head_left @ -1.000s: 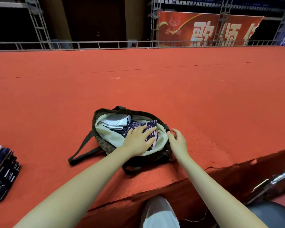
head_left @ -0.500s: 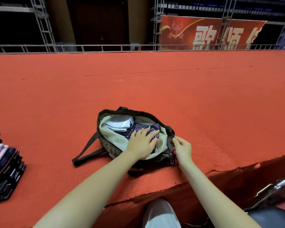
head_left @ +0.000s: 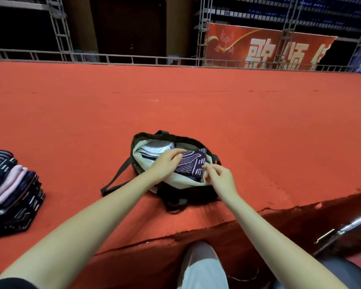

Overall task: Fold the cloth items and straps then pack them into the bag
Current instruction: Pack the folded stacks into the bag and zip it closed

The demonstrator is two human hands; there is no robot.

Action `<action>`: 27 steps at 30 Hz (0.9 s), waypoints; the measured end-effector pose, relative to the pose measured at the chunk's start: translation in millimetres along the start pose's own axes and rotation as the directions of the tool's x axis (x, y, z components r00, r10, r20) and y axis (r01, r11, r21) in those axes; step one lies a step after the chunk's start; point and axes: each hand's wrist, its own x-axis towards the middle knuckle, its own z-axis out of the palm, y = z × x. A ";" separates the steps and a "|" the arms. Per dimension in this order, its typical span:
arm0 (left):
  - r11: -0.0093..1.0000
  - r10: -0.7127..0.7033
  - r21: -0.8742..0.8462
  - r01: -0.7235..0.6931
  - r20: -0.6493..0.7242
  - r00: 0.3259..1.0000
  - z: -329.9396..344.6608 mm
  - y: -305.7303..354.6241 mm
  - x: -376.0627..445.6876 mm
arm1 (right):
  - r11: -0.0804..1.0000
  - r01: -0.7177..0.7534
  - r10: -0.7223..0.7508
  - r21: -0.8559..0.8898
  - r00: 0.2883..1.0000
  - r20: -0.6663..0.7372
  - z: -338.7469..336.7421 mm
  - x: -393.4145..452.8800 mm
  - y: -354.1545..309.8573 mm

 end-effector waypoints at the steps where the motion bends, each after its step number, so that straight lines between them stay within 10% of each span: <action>1: 1.000 -0.003 -0.028 0.002 -0.056 0.998 -13.1 -2.6 -10.2 | 0.998 0.049 -0.050 -0.044 0.999 -0.019 11.1 -2.6 -2.9; 7: 0.941 -0.194 -0.326 0.090 -0.301 0.934 -110.1 -10.0 -69.5 | 0.981 0.192 -0.191 -0.006 0.979 0.071 103.0 -22.3 -48.3; 12: 0.988 -0.135 -0.004 0.157 -0.530 0.837 -205.6 -38.1 -114.3 | 0.971 0.205 -0.236 0.123 0.909 0.345 199.1 -47.4 -82.2; 17: 0.816 -0.222 0.241 0.526 -0.709 0.669 -295.9 -115.7 -167.0 | 0.978 0.093 -0.188 0.190 0.793 0.580 291.5 -72.7 -126.7; 21: 0.588 -0.522 0.133 0.798 -0.690 0.500 -317.4 -166.6 -195.3 | 0.980 -0.099 -0.056 0.175 0.701 0.710 349.7 -87.3 -159.9; 27: 0.518 -0.659 0.166 0.839 -0.548 0.515 -294.8 -196.0 -205.2 | 0.903 -0.419 0.169 0.099 0.555 0.814 384.9 -83.4 -183.2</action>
